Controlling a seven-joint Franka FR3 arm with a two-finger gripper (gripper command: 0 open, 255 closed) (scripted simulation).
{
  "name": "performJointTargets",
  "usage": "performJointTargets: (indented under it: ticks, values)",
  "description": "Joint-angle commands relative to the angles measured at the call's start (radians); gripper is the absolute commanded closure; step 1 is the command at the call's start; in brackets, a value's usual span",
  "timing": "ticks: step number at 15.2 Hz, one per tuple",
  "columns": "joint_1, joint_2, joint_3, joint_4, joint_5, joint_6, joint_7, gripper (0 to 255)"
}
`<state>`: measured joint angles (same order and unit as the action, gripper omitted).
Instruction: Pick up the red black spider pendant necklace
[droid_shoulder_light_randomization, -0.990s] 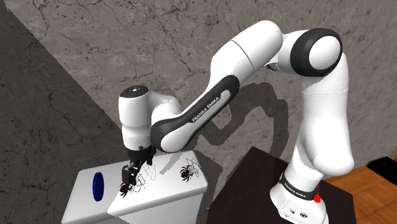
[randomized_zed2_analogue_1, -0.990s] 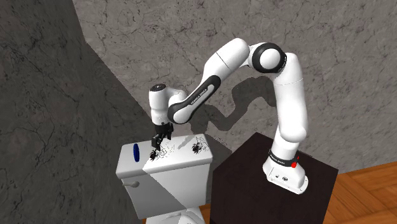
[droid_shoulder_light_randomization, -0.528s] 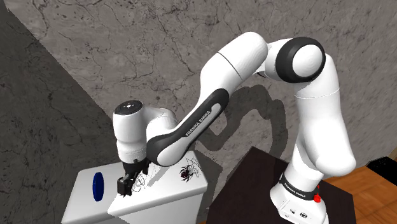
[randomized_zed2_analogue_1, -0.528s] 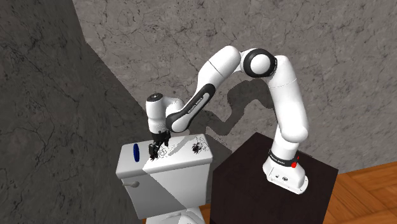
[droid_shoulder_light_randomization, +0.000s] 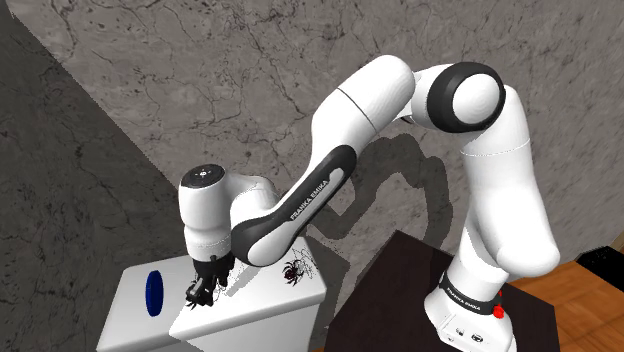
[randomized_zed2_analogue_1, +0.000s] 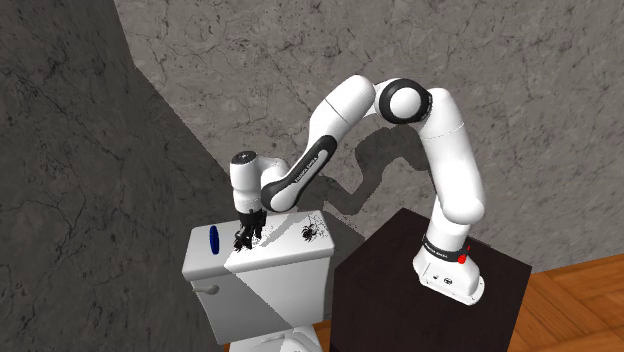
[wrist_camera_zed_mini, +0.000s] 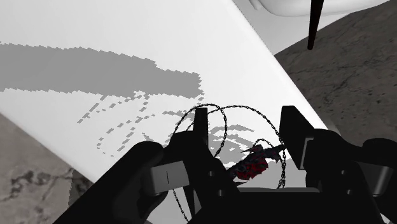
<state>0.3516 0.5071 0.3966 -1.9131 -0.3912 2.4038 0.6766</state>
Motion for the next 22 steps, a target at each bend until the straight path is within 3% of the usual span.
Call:
performJointTargets:
  ticks: [1,22]
  values:
    - [0.000,0.002,-0.001,-0.001,0.000,0.000,0.000,255]
    - [-0.036,-0.130,0.051,0.028,0.089,-0.148,-0.065,255]
